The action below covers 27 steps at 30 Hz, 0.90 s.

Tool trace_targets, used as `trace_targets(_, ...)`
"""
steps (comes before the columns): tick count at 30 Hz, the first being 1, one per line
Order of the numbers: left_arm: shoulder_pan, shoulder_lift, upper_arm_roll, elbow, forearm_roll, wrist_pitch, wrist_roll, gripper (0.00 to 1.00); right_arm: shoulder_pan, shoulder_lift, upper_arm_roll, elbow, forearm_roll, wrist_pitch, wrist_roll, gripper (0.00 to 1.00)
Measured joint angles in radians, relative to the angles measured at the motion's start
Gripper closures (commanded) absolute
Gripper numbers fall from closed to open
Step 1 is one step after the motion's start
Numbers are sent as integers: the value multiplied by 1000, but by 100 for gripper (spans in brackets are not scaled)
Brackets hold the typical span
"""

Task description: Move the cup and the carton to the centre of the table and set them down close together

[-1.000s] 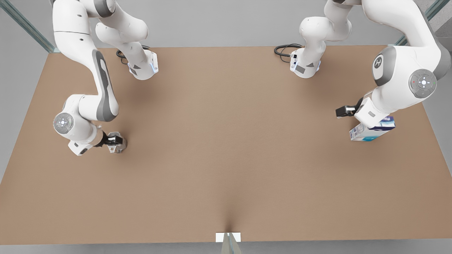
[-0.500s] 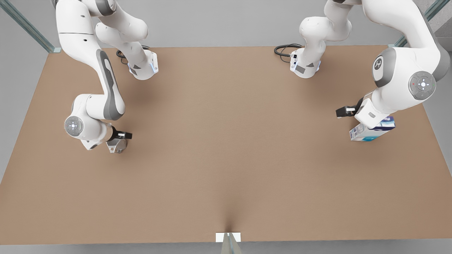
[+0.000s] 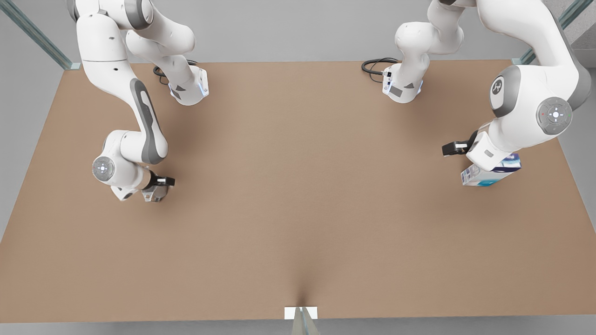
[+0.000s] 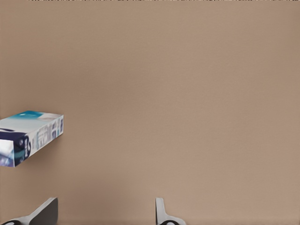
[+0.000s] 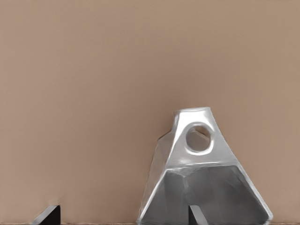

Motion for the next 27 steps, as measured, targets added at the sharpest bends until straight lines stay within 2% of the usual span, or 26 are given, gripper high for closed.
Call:
trace_targets(14,-1,5,0,1,-1,2,0,0,3,21,15,-31,60,24,-11,0)
trace_targets(23,-1,5,0,1,-1,10,0,0,3,65,15,-21,89,122,-13,0)
trace_targets(27,-1,12,1,3,-2,10,0,0,3,85,11,-6,77,124,90,0)
